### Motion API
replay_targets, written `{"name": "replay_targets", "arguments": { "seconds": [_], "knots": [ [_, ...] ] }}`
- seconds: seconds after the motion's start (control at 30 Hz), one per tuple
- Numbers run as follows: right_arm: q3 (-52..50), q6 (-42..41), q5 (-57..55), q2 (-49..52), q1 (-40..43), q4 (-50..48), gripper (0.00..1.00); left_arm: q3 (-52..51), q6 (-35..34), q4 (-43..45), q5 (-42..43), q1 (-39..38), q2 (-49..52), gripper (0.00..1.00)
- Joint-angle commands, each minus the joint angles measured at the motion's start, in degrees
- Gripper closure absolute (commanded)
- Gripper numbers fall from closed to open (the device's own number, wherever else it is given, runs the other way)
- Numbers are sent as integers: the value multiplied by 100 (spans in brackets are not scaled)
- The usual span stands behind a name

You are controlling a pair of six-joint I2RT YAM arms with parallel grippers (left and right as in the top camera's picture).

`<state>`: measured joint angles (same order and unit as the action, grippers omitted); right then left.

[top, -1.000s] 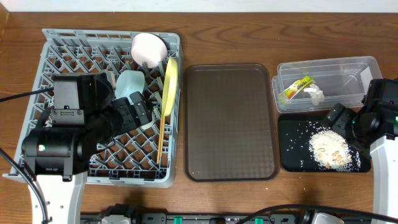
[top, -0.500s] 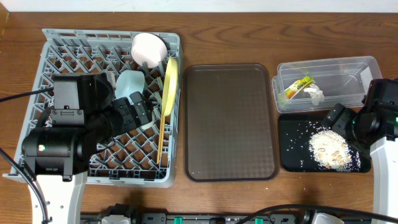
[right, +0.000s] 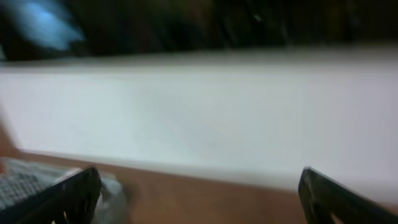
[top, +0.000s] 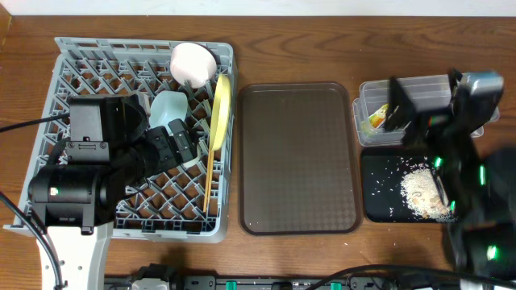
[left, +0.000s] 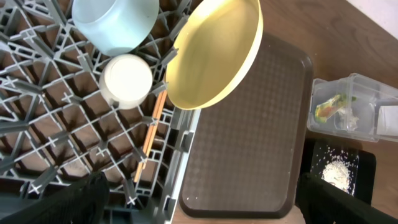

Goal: Sort waste into correct bins and load items into the dishwasher

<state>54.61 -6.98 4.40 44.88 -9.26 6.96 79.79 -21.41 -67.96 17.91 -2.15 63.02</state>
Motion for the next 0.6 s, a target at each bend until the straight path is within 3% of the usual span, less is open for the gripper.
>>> {"name": "replay_targets", "arguments": {
  "seconds": [0.0,0.1,0.57],
  "knots": [
    [-841,1169,79,-717,-595,-1187,1,79,-28,-13,48,-13,20,3],
    [-1478,1178,81,-1252,-573,-1646,1,79,-28,-13,48,-13,20,3],
    [-4341,1056,103,-3770,-81,-1665,1,79,-31,-13,50,-13,20,3]
  ]
}}
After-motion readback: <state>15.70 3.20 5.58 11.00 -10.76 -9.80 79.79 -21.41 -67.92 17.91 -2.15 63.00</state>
